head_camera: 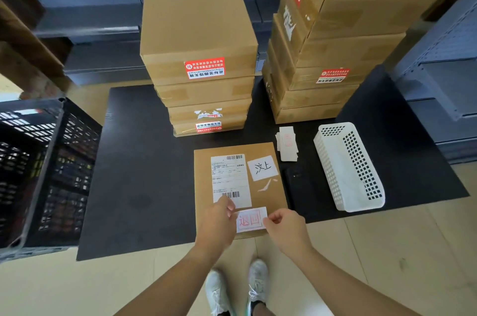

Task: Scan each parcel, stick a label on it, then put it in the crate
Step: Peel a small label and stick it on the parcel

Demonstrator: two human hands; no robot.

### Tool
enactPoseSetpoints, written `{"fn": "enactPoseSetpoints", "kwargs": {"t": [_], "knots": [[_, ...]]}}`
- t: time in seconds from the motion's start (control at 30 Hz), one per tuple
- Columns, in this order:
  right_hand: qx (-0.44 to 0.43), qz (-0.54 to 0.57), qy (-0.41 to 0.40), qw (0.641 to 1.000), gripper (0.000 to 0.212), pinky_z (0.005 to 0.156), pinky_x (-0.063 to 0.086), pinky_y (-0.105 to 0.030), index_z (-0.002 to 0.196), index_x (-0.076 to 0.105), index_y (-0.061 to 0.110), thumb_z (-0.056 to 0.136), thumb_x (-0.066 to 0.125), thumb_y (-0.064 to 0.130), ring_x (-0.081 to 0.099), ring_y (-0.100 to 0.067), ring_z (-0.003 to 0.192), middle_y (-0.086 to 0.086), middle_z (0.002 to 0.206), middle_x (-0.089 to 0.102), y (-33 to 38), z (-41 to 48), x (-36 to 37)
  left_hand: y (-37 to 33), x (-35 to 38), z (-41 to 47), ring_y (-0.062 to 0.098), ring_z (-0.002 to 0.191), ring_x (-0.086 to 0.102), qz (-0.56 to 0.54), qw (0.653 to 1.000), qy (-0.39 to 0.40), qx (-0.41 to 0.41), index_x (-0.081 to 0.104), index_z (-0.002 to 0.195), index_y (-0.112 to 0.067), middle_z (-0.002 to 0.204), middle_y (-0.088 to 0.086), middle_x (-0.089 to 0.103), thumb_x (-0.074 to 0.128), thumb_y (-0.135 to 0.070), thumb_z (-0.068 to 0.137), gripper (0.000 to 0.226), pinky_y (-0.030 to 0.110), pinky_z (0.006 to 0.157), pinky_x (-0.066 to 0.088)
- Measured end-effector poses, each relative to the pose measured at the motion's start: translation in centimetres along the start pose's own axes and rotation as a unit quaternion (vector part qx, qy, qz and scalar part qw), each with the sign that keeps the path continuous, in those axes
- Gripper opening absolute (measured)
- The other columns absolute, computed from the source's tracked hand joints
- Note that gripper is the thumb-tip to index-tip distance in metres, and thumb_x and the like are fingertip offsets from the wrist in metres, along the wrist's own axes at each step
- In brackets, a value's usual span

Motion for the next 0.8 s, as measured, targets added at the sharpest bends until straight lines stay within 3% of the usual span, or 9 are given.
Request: {"fn": "enactPoseSetpoints", "kwargs": {"t": [0.2,0.3,0.4,0.5,0.6,0.8], "knots": [[-0.001,-0.013,-0.014,1.000,0.011,0.063,0.051,-0.021,0.080,0.064,0.029,0.090,0.070,0.029,0.064,-0.003,0.074,0.012,0.076,0.067,0.0,0.1,0.7,0.5,1.0,0.4,0.020,0.096,0.056,0.091,0.992,-0.020,0.083,0.057,0.098,-0.018,0.107,0.001,0.062,0.055,-0.017,0.098,0.002,0.035,0.077,0.052],[-0.013,-0.014,-0.039,0.999,0.011,0.064,0.050,-0.025,0.083,0.062,0.030,0.087,0.072,0.030,0.062,-0.005,0.075,0.010,0.081,0.064,-0.2,0.1,0.5,0.8,1.3,0.1,0.025,0.087,0.056,0.147,0.978,-0.058,0.134,0.063,0.094,-0.017,0.107,0.002,0.058,0.068,-0.016,0.090,0.006,0.032,0.068,0.044],[-0.107,-0.032,-0.039,0.993,0.009,0.069,0.050,-0.024,0.095,0.066,0.030,0.091,0.070,0.022,0.057,-0.005,0.078,0.013,0.086,0.054,-0.3,0.4,0.4,1.8,1.1,0.1,0.023,0.077,0.058,0.175,0.970,-0.075,0.151,0.071,0.085,-0.022,0.101,0.000,0.058,0.081,-0.018,0.081,0.011,0.028,0.059,0.035],[-0.205,-0.083,0.019,0.975,0.017,0.074,0.052,-0.029,0.110,0.074,0.029,0.098,0.063,0.025,0.054,-0.010,0.082,0.012,0.089,0.048,-0.7,0.6,0.8,3.0,0.8,-0.1,0.021,0.069,0.055,0.198,0.955,-0.068,0.210,0.069,0.078,-0.030,0.091,-0.007,0.052,0.071,-0.026,0.085,0.009,0.029,0.055,0.034],[-0.235,-0.112,0.033,0.965,0.026,0.074,0.046,-0.021,0.122,0.073,0.037,0.098,0.064,0.033,0.050,-0.008,0.091,0.012,0.092,0.050,-1.4,0.8,0.6,4.3,0.2,-0.7,0.017,0.074,0.056,0.217,0.947,-0.068,0.226,0.065,0.089,-0.037,0.092,-0.010,0.052,0.049,-0.041,0.091,0.016,0.030,0.057,0.033],[-0.228,-0.109,-0.011,0.967,0.035,0.076,0.041,-0.010,0.130,0.071,0.028,0.095,0.071,0.033,0.049,-0.005,0.096,0.017,0.091,0.050,-3.2,1.2,-0.7,5.4,-0.8,-1.2,0.018,0.086,0.056,0.220,0.951,-0.077,0.203,0.063,0.097,-0.041,0.097,-0.012,0.057,0.049,-0.045,0.089,0.017,0.032,0.067,0.040]]}}
Point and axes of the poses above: each hand's wrist, its own z-axis towards the middle knuckle, its own x-axis out of the palm, y = z × x, the point moved 2 cm from there along z, towards the middle knuckle
